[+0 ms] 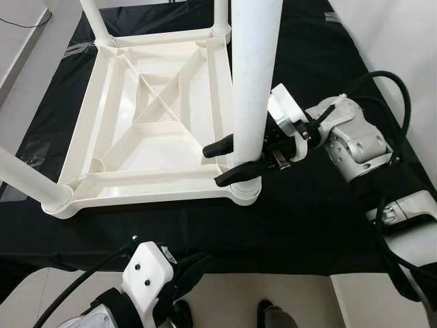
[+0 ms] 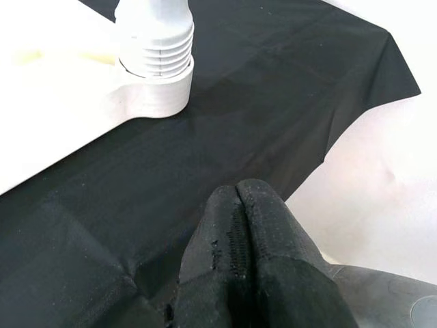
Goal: Building children table
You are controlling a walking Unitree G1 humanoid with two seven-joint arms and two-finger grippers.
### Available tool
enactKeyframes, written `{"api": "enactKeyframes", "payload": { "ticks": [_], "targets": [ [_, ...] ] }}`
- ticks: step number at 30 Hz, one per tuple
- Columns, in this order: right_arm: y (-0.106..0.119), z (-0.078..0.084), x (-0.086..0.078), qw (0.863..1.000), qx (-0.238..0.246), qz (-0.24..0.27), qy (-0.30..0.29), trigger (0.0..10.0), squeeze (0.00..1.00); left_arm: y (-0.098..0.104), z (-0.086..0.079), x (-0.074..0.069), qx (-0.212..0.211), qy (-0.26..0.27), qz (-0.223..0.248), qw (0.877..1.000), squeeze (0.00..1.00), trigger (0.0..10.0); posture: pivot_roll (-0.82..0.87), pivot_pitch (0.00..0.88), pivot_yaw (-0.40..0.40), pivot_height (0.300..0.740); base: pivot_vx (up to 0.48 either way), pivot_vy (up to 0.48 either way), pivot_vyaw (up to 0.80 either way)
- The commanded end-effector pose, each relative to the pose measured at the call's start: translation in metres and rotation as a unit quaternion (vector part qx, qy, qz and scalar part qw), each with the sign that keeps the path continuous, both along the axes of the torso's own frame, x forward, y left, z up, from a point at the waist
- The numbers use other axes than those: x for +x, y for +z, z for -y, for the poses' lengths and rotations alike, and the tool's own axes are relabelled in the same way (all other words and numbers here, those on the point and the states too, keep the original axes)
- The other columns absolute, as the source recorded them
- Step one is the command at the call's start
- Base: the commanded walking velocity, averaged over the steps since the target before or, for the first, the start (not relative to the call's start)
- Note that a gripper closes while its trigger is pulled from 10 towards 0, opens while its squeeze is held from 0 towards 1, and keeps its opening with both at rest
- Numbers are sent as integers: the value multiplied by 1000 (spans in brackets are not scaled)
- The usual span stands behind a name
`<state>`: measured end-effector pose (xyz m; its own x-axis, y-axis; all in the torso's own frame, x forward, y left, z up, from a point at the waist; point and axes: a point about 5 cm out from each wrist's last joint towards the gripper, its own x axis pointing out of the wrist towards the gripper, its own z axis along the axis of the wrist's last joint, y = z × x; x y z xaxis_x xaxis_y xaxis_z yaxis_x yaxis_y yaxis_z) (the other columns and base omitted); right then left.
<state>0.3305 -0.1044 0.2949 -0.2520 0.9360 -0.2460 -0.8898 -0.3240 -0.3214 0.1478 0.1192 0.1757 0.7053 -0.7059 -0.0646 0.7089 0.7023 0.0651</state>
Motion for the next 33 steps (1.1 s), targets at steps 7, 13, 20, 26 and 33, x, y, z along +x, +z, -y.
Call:
{"api": "enactKeyframes", "payload": {
  "ticks": [7, 13, 20, 26, 33],
  "targets": [
    [-30, -7, 22, 995, 40, -49, -82, 10000, 0, -5, -1, -1, 0, 0, -21, 1000, 0, 10000, 51, 317, 40, 740, 0, 0, 0],
    [-37, -6, 29, 987, 62, -52, -142, 10000, 0, -5, -1, 1, -1, 0, -20, 1000, 0, 10000, 47, 313, 39, 740, 0, 0, 0],
    [-42, -5, 29, 983, 65, -34, -170, 10000, 0, -6, -1, 2, -2, 0, -20, 1000, 0, 10000, 41, 308, 39, 740, 0, 0, 0],
    [-53, -9, 31, 964, 65, -31, -257, 10000, 0, -8, 0, 3, -6, -2, -21, 1000, 0, 10000, 20, 296, 33, 740, 0, 0, 0],
    [-62, -1, 33, 926, 68, -52, -368, 10000, 0, -9, 0, 3, -6, 0, -21, 1000, 0, 10000, 15, 288, 31, 740, 0, 0, 0]
  ]
}}
